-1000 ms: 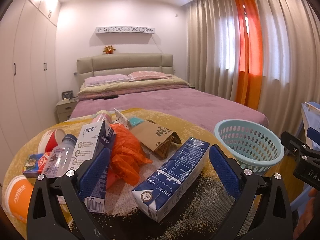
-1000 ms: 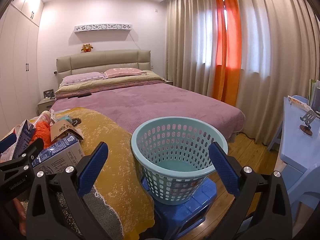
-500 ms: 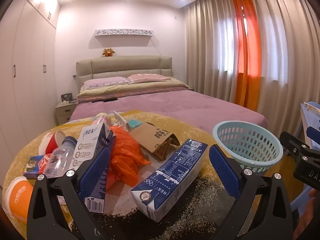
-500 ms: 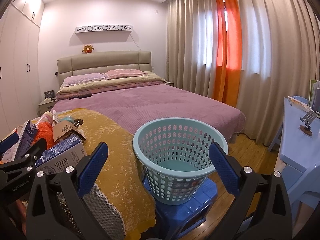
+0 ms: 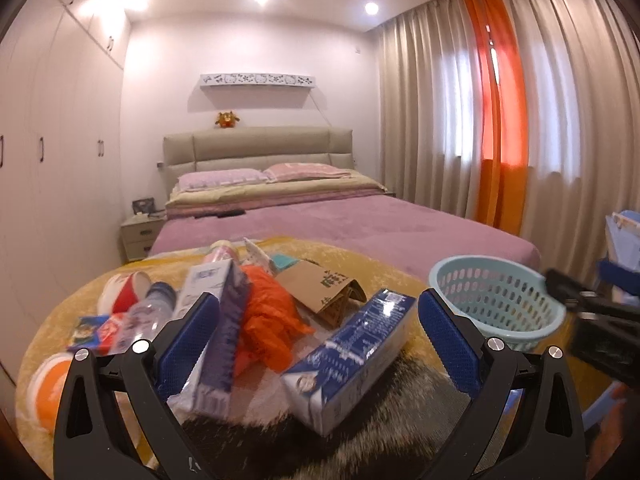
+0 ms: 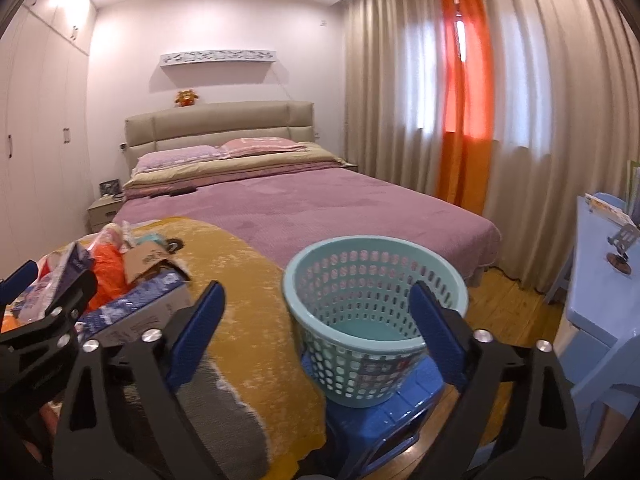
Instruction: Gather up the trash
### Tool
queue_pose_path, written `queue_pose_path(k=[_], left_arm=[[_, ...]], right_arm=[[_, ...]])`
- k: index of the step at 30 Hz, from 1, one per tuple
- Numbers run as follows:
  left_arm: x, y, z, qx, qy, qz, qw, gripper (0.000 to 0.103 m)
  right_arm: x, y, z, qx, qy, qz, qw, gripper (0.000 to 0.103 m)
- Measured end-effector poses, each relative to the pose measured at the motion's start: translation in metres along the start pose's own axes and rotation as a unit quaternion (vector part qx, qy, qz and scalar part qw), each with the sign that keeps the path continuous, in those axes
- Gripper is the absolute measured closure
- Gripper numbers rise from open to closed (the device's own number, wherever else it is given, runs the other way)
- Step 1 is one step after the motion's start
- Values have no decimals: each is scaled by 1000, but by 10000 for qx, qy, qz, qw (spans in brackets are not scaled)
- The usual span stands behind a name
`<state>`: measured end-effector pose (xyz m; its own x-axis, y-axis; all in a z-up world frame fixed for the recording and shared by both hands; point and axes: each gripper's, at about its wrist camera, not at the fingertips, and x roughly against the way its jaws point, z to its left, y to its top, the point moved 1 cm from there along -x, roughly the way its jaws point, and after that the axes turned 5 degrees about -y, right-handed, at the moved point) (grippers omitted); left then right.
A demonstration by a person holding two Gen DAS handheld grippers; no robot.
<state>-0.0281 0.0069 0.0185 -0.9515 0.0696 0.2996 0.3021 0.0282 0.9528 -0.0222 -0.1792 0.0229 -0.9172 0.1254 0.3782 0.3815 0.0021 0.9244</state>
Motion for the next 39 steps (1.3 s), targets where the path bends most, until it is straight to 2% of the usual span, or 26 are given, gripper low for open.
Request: queue_pose_path(k=[2, 3, 4, 5, 7, 9, 12, 13, 14, 15, 16, 19, 22, 24, 26, 31, 34, 37, 38, 39], left_arm=[[20, 5, 7, 45, 185, -36, 9998, 7], [32, 7, 13, 81, 271, -79, 9996, 7], [40, 6, 19, 79, 366, -198, 9991, 7], [50, 5, 29, 144, 565, -231, 9980, 7], [56, 4, 45, 144, 951, 55, 9953, 7], [61, -4, 73, 372, 1298, 338, 9903, 7], [64, -15, 102, 403, 1556, 655, 9848, 7], [65, -19, 108, 331, 1651, 770, 9827, 7], [60, -25, 117, 296, 1687, 1060, 9795, 7], [54, -28, 117, 264, 1702, 1352, 9757, 7], [54, -33, 123, 187, 1774, 1477, 9728, 7], [55, -43, 132, 132, 1899, 1680, 9672, 7], [52, -46, 133, 85, 1914, 1805, 9647, 7], [45, -48, 135, 153, 1995, 1902, 9611, 9], [41, -51, 144, 280, 1973, 1944, 9605, 12], [57, -57, 166, 442, 2106, 1993, 9560, 13], [74, -62, 191, 665, 2262, 2019, 9506, 13], [88, -63, 206, 849, 2246, 1958, 9508, 13], [94, -62, 214, 1006, 2151, 1955, 9515, 13], [99, -61, 221, 1234, 1898, 1953, 9542, 13]], right_arm=[[0, 3, 14, 79, 205, 62, 9997, 37], [0, 4, 20, 94, 298, 95, 9995, 47], [0, 5, 26, 103, 415, 134, 9990, 53], [0, 6, 34, 108, 591, 181, 9980, 56], [-1, 8, 46, 133, 755, 237, 9968, 59], [1, 9, 62, 167, 964, 279, 9948, 59], [1, 9, 85, 246, 1195, 404, 9917, 56], [-1, 9, 92, 254, 1292, 493, 9901, 48], [-3, 8, 98, 249, 1379, 575, 9885, 44], [-6, 7, 106, 239, 1436, 682, 9870, 33], [-7, 5, 114, 239, 1451, 757, 9862, 28], [-10, -1, 133, 419, 1372, 829, 9862, 27], [-24, -9, 151, 571, 1131, 1071, 9862, 21], [-32, -14, 156, 611, 905, 1203, 9867, 20], [-40, -18, 160, 597, 912, 1358, 9847, 20], [-34, -16, 147, 562, 588, 1271, 9886, 20], [-36, -18, 135, 474, 497, 1389, 9879, 20], [-37, -17, 124, 361, 402, 1440, 9881, 20], [-38, -17, 120, 335, 354, 1454, 9882, 20], [-39, -17, 116, 275, 376, 1503, 9875, 20]])
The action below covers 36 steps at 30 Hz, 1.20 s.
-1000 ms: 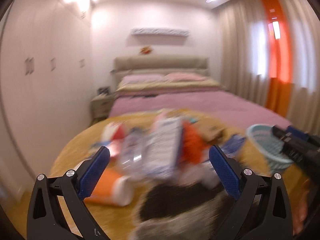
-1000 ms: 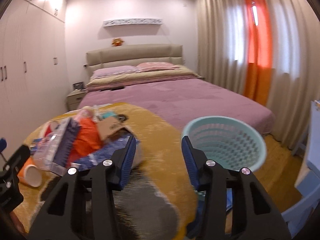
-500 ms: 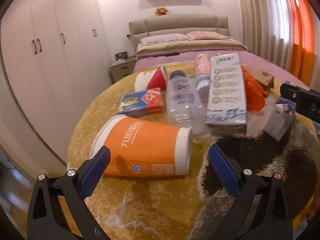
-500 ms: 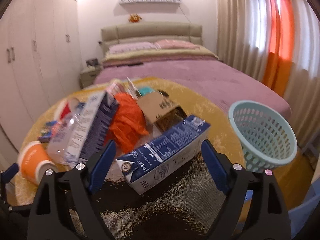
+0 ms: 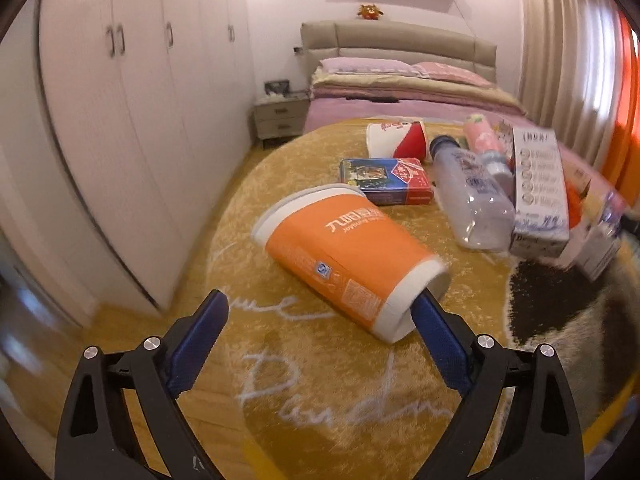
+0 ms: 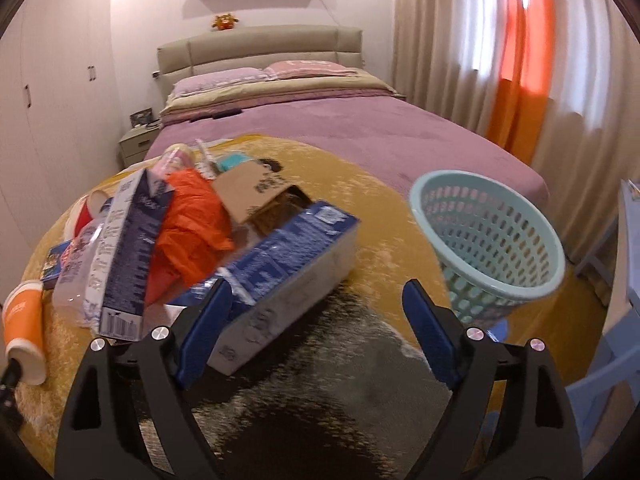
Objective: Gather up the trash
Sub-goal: 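Grasp the orange paper cup with the left tool while the right tool grasps the blue milk carton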
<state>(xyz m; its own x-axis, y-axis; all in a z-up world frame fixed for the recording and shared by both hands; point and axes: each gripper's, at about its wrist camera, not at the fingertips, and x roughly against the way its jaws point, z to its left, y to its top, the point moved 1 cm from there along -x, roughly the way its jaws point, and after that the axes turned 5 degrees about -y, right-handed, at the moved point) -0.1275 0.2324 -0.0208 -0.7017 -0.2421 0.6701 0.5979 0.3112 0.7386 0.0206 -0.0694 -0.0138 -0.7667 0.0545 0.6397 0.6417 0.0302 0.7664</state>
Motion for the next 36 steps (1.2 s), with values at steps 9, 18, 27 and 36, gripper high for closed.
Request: queue_pose_path(k=[9, 18, 27, 36], left_arm=[[-21, 25, 13, 1226, -1073, 412, 9858, 8], [-53, 33, 1, 953, -156, 673, 9930, 20], [-50, 31, 3, 959, -295, 465, 9939, 40], [-32, 39, -12, 670, -496, 241, 9962, 40]], right_arm=[[15, 2, -6, -90, 627, -233, 9977, 20], [13, -16, 14, -441, 831, -44, 9956, 17], [-13, 3, 46, -635, -44, 274, 9976, 11], [-19, 5, 43, -367, -14, 325, 9988, 52]])
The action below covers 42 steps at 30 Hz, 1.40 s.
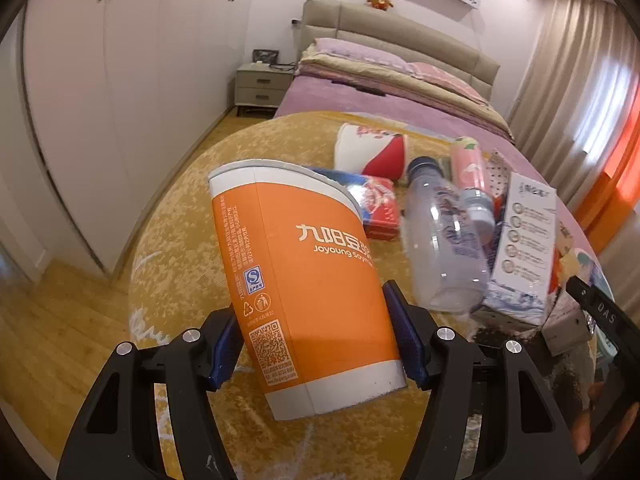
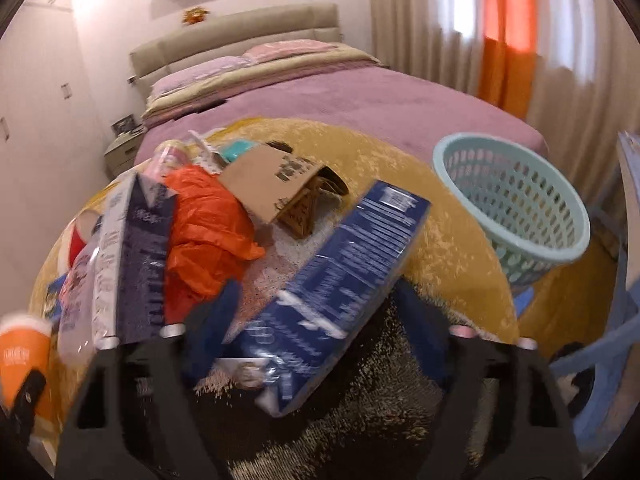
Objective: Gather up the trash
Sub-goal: 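Grasp the orange paper cup with the left tool while the right tool grasps the blue milk carton, then drop the orange cup into the blue basket with the left tool while the right tool drops the carton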
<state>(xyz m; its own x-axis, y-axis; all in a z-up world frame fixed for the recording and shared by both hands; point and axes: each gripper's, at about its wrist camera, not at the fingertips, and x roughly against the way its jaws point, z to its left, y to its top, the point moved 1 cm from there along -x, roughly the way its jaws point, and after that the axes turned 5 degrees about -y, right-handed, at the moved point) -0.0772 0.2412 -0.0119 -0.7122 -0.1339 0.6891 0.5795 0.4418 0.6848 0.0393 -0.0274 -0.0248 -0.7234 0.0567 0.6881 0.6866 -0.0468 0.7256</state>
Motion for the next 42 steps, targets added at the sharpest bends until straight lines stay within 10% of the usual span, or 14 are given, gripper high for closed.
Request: queue_pose_path(k=[2, 13, 20, 30, 42], left_arm=[[5, 1, -6, -52, -95, -38, 9999, 40], [29, 2, -60, -550, -465, -232, 9971, 40], [36, -3, -100, -885, -651, -297, 9935, 40], [27, 3, -178, -1445, -1260, -318, 9809, 40], [-35, 7, -341, -2193, -2397, 206, 9455, 40]], right_arm=[[3, -2, -7, 74, 80, 13, 9999, 65], [-13, 3, -77, -480, 1467, 654, 9858, 68], [-19, 15, -74, -196, 1622, 738, 9838, 68], [10, 35, -113, -128, 1143, 34, 9934, 71], [-38, 78, -240, -1117, 6, -129, 9937, 70]])
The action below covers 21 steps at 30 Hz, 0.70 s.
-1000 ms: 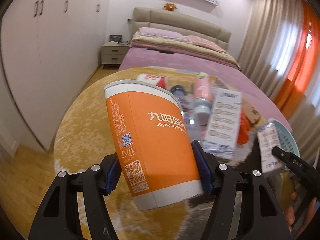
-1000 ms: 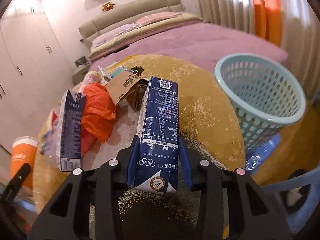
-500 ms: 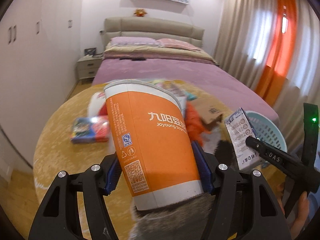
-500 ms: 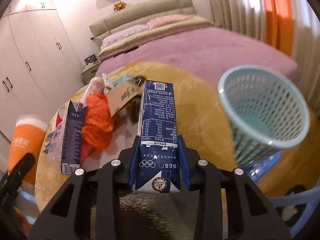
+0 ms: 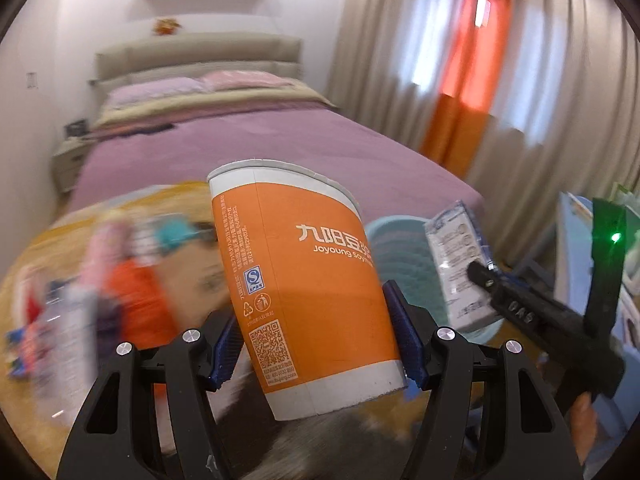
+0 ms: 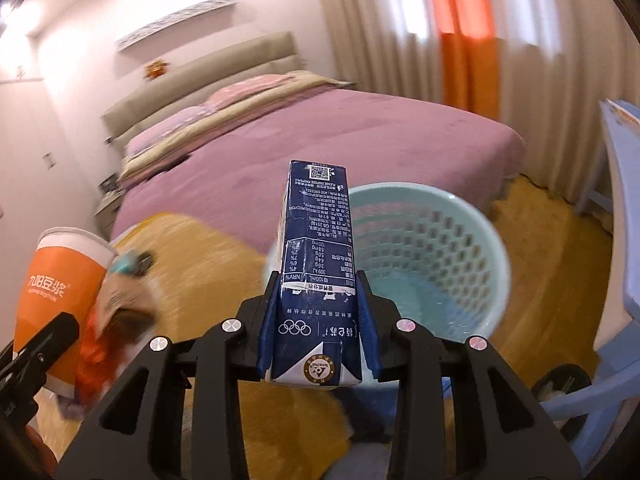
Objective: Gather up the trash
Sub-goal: 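Drop the orange cup into the blue basket with the left tool while the right tool drops the carton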
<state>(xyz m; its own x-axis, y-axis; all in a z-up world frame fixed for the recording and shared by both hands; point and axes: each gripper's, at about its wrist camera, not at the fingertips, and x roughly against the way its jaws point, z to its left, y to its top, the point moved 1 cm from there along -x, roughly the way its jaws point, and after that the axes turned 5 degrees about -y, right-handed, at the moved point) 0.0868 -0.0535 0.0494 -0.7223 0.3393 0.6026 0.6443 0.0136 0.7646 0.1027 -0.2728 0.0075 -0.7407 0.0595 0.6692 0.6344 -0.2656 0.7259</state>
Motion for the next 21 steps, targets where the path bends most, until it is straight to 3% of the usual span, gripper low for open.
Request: queue_pose_path(k=[5, 8, 11, 18, 20, 21], left_arm=[[-77, 11, -34, -18, -597, 533, 9968, 40], [-121, 5, -46, 101, -982, 987, 9902, 40], [-150, -7, -52, 85, -1139, 1270, 9853, 40], [-184, -28, -57, 111, -1217, 1585, 9798, 40], [-179, -28, -51, 150, -1295, 1548, 9793, 35], [-176, -27, -50, 173, -1304, 1517, 9796, 28]], right_arm=[[-44, 8, -34, -181, -87, 464, 9987, 70], [-61, 5, -48, -317, -123, 714, 9969, 70], [-73, 0, -61, -430, -195, 863, 9952, 70], [-81, -5, -71, -636, -146, 1148, 9912, 69], [-78, -3, -70, -691, -69, 1142, 9910, 69], [-75, -2, -71, -698, -74, 1117, 9913, 68]])
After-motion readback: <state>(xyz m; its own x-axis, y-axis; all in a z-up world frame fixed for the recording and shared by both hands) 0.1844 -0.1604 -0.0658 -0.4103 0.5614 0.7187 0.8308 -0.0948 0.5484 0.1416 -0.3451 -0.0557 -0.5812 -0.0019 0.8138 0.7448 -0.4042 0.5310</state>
